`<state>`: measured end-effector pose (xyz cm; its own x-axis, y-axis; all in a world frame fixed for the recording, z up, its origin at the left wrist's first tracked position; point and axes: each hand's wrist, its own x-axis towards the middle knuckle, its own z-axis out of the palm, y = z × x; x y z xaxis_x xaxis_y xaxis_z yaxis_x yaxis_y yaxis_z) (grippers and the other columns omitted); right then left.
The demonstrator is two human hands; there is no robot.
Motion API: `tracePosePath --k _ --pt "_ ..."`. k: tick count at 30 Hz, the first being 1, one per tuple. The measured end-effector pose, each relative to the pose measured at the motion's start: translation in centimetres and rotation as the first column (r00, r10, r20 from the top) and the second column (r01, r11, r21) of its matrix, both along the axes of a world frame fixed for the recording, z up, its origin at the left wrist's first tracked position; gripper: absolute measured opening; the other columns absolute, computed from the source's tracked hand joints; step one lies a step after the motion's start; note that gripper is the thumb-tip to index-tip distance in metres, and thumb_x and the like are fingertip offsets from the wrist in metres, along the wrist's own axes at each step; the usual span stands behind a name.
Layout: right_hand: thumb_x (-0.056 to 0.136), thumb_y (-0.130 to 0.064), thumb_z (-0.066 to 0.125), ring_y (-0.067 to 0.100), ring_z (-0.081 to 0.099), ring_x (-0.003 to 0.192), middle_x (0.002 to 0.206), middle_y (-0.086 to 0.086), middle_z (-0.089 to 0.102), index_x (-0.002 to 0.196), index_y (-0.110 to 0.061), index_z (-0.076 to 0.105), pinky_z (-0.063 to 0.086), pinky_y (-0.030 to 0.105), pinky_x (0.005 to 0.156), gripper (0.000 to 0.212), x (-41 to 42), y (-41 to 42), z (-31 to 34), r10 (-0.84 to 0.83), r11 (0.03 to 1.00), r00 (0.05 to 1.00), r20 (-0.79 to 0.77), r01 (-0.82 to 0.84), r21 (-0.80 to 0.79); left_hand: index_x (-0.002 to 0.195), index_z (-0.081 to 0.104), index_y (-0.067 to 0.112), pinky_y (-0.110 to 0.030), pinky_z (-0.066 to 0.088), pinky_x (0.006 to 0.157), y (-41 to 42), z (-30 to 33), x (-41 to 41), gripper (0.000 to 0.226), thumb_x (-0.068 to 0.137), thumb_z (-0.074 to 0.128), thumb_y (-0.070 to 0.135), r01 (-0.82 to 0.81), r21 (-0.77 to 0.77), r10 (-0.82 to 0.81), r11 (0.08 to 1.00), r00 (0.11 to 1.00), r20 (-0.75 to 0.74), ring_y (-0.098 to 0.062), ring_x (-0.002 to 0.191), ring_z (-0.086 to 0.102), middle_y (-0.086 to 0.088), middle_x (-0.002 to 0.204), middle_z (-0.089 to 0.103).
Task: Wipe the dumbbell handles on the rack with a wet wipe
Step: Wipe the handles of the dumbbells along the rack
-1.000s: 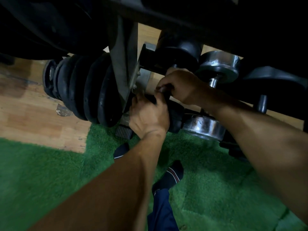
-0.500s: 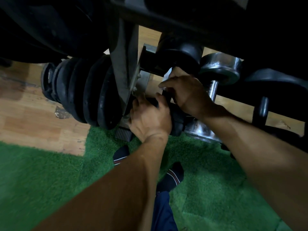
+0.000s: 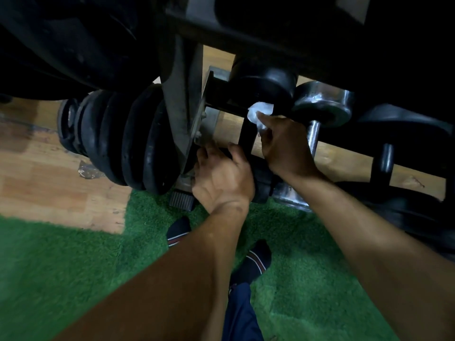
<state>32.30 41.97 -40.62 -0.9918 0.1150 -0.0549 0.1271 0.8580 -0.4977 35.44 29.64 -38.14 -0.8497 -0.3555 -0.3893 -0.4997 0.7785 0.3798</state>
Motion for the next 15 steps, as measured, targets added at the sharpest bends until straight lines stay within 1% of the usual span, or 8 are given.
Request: tracePosePath --k 3,5,7,9,11,12,14,15 --pt "0.080 0.005 0.057 0.041 0.065 0.100 0.108 0.026 0.069 0.126 0.003 0.065 0.038 0.028 0.085 0.046 -0.6 -0.3 0.6 0.014 1.000 0.998 -0.054 -0.014 -0.004 0.142 0.053 0.016 -0.042 0.048 0.087 0.1 0.1 -0.1 0.060 0.100 0.029 0.052 0.000 0.000 0.000 1.000 1.000 -0.007 -0.033 0.119 0.060 -0.009 0.139 0.059" --pt "0.083 0.003 0.054 0.038 0.064 0.107 0.114 0.024 0.069 0.126 -0.001 0.065 0.037 0.027 0.089 0.045 -1.3 -0.9 1.1 -0.110 0.992 0.993 -0.049 0.107 -0.058 0.139 0.055 0.016 -0.042 0.047 0.085 0.2 0.2 -0.1 0.056 0.101 0.034 0.051 -0.010 0.000 0.010 1.000 1.000 -0.006 -0.033 0.118 0.060 -0.008 0.137 0.059" --pt "0.086 -0.001 0.054 0.035 0.062 0.113 0.118 0.020 0.069 0.127 -0.007 0.067 0.038 0.023 0.090 0.043 -1.8 -1.5 1.1 -0.239 0.964 0.970 0.036 0.241 -0.113 0.139 0.055 0.015 -0.042 0.047 0.086 0.2 0.2 -0.1 0.054 0.102 0.036 0.050 -0.014 0.008 0.014 1.000 1.000 -0.005 -0.033 0.118 0.060 -0.008 0.138 0.059" --pt "0.086 -0.011 0.049 0.033 0.063 0.112 0.115 0.020 0.070 0.120 -0.006 0.071 0.040 0.022 0.085 0.041 -1.7 -1.9 1.0 -0.291 0.934 0.949 0.124 0.310 -0.178 0.140 0.055 0.016 -0.042 0.047 0.087 0.1 0.1 -0.1 0.054 0.102 0.036 0.049 -0.008 0.003 0.008 1.000 1.000 -0.006 -0.033 0.119 0.059 -0.008 0.139 0.059" --pt "0.081 -0.019 0.043 0.035 0.066 0.103 0.105 0.023 0.071 0.103 -0.003 0.074 0.040 0.025 0.074 0.042 -0.6 -2.0 1.4 -0.259 0.932 0.941 0.219 0.303 -0.199 0.140 0.055 0.017 -0.042 0.046 0.088 0.0 0.0 -0.1 0.054 0.102 0.035 0.050 -0.001 -0.005 0.001 1.000 1.000 -0.002 -0.032 0.121 0.058 -0.008 0.140 0.058" --pt "0.084 -0.019 0.043 0.036 0.065 0.102 0.103 0.023 0.069 0.098 -0.003 0.074 0.042 0.026 0.072 0.038 0.0 -1.9 1.7 -0.224 0.941 0.929 0.295 0.285 -0.181 0.140 0.055 0.018 -0.042 0.047 0.088 0.0 0.0 -0.1 0.055 0.102 0.034 0.051 -0.001 -0.006 0.001 1.000 1.000 0.000 -0.032 0.121 0.058 -0.007 0.139 0.059" --pt "0.091 -0.015 0.047 0.034 0.063 0.105 0.110 0.021 0.068 0.102 -0.006 0.073 0.048 0.030 0.078 0.030 1.0 -1.5 2.2 -0.160 0.953 0.886 0.434 0.254 -0.167 0.140 0.054 0.019 -0.042 0.047 0.088 0.0 0.0 -0.1 0.056 0.101 0.033 0.052 -0.006 -0.002 0.006 1.000 1.000 -0.002 -0.032 0.121 0.059 -0.007 0.139 0.059" --pt "0.090 -0.014 0.050 0.032 0.063 0.104 0.111 0.020 0.068 0.103 -0.008 0.074 0.049 0.031 0.079 0.028 1.0 -1.2 2.4 -0.136 0.950 0.877 0.460 0.247 -0.190 0.140 0.054 0.018 -0.042 0.047 0.087 0.1 0.1 -0.1 0.056 0.101 0.033 0.052 -0.008 0.000 0.008 1.000 1.000 -0.003 -0.032 0.121 0.059 -0.007 0.139 0.058"
